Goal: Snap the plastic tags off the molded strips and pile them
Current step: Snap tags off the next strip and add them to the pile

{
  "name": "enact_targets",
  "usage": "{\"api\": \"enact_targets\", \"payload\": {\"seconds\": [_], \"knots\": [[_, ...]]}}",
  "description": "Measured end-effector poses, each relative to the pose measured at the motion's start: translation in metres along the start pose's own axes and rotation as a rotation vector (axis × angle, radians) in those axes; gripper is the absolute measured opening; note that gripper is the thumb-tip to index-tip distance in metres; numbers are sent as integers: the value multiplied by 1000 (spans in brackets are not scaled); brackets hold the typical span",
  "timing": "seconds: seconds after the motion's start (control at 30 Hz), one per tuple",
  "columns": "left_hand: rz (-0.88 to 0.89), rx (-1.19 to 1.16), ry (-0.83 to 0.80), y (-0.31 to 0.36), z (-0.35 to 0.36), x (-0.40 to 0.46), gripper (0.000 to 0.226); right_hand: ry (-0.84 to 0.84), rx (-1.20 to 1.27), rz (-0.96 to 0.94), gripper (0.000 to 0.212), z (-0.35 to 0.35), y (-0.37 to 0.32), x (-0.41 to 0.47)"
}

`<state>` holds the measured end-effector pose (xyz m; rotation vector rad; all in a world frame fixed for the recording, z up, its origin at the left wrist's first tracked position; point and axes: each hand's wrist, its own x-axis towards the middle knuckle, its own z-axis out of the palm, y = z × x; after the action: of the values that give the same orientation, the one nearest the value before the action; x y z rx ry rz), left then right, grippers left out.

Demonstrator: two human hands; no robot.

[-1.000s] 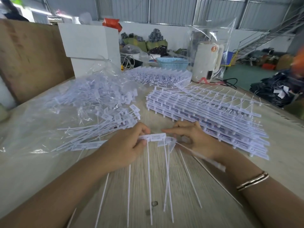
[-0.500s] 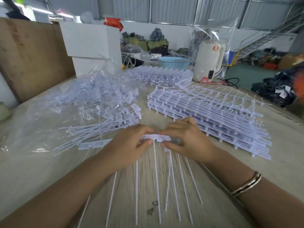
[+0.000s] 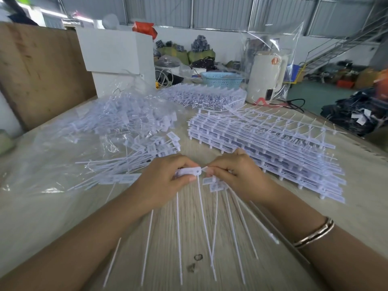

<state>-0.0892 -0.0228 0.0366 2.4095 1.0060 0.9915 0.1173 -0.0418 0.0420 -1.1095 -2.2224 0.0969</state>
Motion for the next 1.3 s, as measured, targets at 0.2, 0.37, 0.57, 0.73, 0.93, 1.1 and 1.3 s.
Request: {"api": "enact_targets", "payload": {"seconds": [0.2,0.37,0.57,0.73,0.93,1.1,1.3], "knots": [[33,-61,-24,3,1,-1,19,-30,238,54,17,-11,1,-2],[65,-194,-60,12,0,0,20,-40,565,180,25,-25,4,-3],[45,-351,-85,7,-10,-6,19,6,664,262,16,-38,18,-10],[88,-121,-17,12,-1,-4,23,-48,58,139,14,-17,25,-11],[-31,-1,106,9,5,-6,32,-49,-174,8,24,-6,19,-5],[-61,-51,72,9,8,-7,39,22,-104,-116,46,-1,5,-6],[-54,-40,-41,6,5,-5,37,154,-262,-349,21,14,-6,2]]}}
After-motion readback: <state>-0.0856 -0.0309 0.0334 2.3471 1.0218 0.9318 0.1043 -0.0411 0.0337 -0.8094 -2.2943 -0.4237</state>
